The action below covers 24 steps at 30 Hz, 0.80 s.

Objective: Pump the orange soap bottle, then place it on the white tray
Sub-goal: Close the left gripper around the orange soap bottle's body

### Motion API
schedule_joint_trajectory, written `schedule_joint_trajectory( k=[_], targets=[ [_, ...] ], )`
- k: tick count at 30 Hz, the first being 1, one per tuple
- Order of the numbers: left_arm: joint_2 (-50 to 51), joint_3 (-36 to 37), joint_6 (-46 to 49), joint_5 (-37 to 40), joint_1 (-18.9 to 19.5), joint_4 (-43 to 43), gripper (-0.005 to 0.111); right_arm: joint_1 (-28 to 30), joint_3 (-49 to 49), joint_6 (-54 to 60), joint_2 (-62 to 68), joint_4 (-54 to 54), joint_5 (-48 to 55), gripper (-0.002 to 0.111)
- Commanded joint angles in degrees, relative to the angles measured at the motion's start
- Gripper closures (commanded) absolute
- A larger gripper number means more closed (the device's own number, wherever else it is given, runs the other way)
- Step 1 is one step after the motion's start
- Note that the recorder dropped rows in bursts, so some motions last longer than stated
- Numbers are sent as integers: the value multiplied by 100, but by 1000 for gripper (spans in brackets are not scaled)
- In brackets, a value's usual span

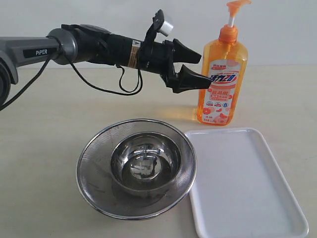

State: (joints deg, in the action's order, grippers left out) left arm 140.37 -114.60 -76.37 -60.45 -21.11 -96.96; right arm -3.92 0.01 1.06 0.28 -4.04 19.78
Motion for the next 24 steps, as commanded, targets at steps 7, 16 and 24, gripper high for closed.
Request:
schedule_joint_trajectory(
  k=[7, 16, 24],
  targets=[
    [-5, -31, 301, 1109, -392, 501, 5, -1, -1, 13, -28, -11, -61, 108],
    [308, -39, 660, 1119, -506, 1665, 5, -1, -1, 13, -28, -11, -61, 108],
    [373, -39, 660, 1023, -624, 1615, 6, -1, -1, 13, -28, -11, -61, 108]
  ],
)
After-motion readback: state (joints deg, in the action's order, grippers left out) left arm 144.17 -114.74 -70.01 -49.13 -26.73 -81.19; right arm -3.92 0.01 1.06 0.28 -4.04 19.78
